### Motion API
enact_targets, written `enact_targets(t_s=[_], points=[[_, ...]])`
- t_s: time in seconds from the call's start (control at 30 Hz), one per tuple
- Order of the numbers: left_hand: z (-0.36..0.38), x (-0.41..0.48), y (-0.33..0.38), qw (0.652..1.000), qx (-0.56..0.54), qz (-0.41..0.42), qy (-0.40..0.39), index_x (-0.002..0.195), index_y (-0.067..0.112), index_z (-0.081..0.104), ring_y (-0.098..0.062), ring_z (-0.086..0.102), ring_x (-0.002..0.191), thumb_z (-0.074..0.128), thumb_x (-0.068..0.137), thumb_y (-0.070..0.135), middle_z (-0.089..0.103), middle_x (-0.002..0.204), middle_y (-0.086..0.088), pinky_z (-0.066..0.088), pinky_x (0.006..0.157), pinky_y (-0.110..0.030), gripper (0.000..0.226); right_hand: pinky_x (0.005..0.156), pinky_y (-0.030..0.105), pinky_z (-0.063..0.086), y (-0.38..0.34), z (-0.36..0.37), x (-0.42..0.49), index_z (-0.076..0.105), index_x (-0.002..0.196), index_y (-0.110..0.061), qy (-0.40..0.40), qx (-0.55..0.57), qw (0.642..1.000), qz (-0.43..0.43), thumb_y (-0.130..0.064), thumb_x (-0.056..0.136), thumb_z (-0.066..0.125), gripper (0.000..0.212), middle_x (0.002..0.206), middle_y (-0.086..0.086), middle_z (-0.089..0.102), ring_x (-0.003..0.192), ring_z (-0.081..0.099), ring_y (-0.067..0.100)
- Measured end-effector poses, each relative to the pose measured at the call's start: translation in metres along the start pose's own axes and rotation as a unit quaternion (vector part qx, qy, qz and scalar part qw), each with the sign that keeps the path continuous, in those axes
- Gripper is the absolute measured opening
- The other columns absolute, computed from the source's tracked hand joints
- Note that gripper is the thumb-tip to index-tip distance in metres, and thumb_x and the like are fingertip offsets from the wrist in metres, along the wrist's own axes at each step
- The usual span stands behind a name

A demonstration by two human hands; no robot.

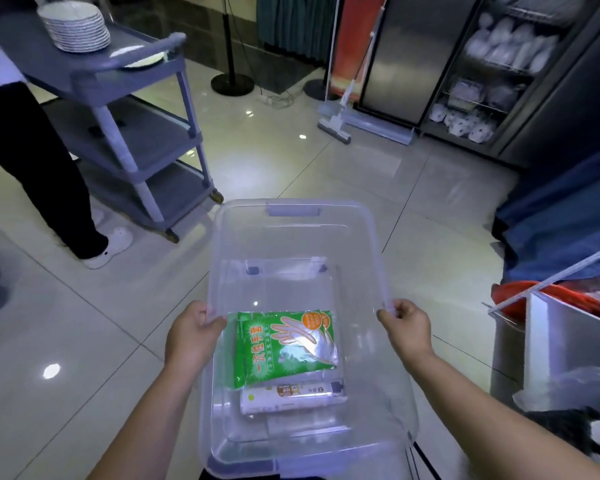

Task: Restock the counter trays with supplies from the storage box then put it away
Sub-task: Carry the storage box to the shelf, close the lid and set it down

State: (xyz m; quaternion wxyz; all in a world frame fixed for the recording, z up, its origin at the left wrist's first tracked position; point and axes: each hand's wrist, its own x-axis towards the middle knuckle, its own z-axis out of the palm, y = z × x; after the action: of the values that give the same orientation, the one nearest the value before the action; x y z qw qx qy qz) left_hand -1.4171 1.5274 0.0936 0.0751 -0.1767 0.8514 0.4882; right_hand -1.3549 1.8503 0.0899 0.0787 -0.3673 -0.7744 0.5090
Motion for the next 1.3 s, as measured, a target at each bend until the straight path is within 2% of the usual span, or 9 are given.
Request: enact_targets(t_s=[0.13,0.3,0.4,0.53,0.6,0.77,0.97,1.13,1.3], points=[[0.036,0.06,0.048,0.999,0.0,0.035,-0.018,0.065,0.022,0.05,-0.01,0.05,0.055,0.07,0.077,0.015,0.057,0.062,0.008,0.035,0.053,-0.022,0.024,0.065,0.029,0.044,-0.022,0.001,0.061,0.06,0.068,-0.02,0.035,0.009,0.999,0.008,-0.004,0.074,0.065,0.018,0.068,0.005,0.063,0.061,0.054,0.02],[0.089,0.145,0.11,0.994,0.016,0.076,-0.081,0.067,0.021,0.05,-0.018,0.051,0.066,0.069,0.078,0.013,0.057,0.076,-0.001,0.033,0.056,-0.025,0.023,0.068,0.029,0.044,-0.042,0.002,0.135,0.065,0.079,-0.013,0.098,0.008,0.995,0.033,-0.007,0.075,0.065,0.007,0.071,0.007,0.065,0.065,0.056,0.022],[0.118,0.192,0.149,0.986,0.038,0.097,-0.134,0.073,0.02,0.052,-0.022,0.053,0.073,0.068,0.078,0.013,0.062,0.085,-0.007,0.034,0.059,-0.025,0.018,0.069,0.029,0.044,-0.056,0.002,0.169,0.066,0.084,-0.009,0.139,0.013,0.988,0.06,-0.007,0.076,0.065,0.008,0.069,0.006,0.063,0.066,0.056,0.023],[0.158,0.246,0.204,0.968,0.073,0.142,-0.193,0.082,0.013,0.056,-0.024,0.056,0.077,0.067,0.079,0.013,0.067,0.099,-0.015,0.036,0.067,-0.028,0.011,0.069,0.033,0.047,-0.073,-0.003,0.204,0.065,0.08,-0.012,0.196,0.023,0.976,0.088,-0.008,0.076,0.066,0.006,0.069,0.008,0.065,0.066,0.058,0.025],[0.182,0.263,0.23,0.958,0.092,0.169,-0.213,0.084,0.011,0.056,-0.027,0.059,0.082,0.066,0.08,0.013,0.065,0.095,-0.014,0.037,0.068,-0.028,0.011,0.066,0.031,0.044,-0.077,-0.008,0.213,0.063,0.078,-0.014,0.227,0.026,0.968,0.106,-0.008,0.076,0.066,0.007,0.065,0.004,0.063,0.062,0.055,0.022],[0.253,0.274,0.273,0.929,0.123,0.217,-0.272,0.084,0.007,0.056,-0.026,0.056,0.074,0.064,0.082,0.016,0.061,0.082,-0.01,0.035,0.063,-0.03,0.012,0.061,0.027,0.038,-0.068,-0.037,0.22,0.059,0.074,-0.015,0.29,0.039,0.944,0.154,-0.008,0.076,0.065,0.01,0.06,-0.002,0.055,0.055,0.047,0.015],[0.353,0.258,0.315,0.896,0.14,0.245,-0.342,0.08,0.005,0.056,-0.026,0.057,0.071,0.065,0.08,0.014,0.061,0.076,-0.01,0.036,0.061,-0.031,0.013,0.056,0.027,0.038,-0.042,-0.099,0.249,0.057,0.072,-0.016,0.348,0.019,0.914,0.207,-0.012,0.076,0.066,0.01,0.058,-0.003,0.054,0.054,0.049,0.013],[0.439,0.245,0.342,0.873,0.178,0.261,-0.37,0.064,0.015,0.047,-0.025,0.051,0.062,0.067,0.078,0.015,0.052,0.061,-0.002,0.035,0.058,-0.031,0.025,0.051,0.023,0.037,0.005,-0.148,0.301,0.057,0.071,-0.015,0.343,0.029,0.908,0.238,-0.015,0.077,0.067,0.011,0.056,-0.002,0.053,0.05,0.047,0.013],[0.526,0.237,0.369,0.872,0.225,0.243,-0.361,0.069,0.019,0.05,-0.026,0.057,0.069,0.068,0.079,0.017,0.056,0.069,-0.002,0.039,0.063,-0.03,0.02,0.053,0.026,0.037,0.048,-0.189,0.37,0.055,0.066,-0.018,0.314,0.083,0.905,0.276,-0.01,0.076,0.068,0.019,0.056,0.001,0.051,0.051,0.045,0.015]])
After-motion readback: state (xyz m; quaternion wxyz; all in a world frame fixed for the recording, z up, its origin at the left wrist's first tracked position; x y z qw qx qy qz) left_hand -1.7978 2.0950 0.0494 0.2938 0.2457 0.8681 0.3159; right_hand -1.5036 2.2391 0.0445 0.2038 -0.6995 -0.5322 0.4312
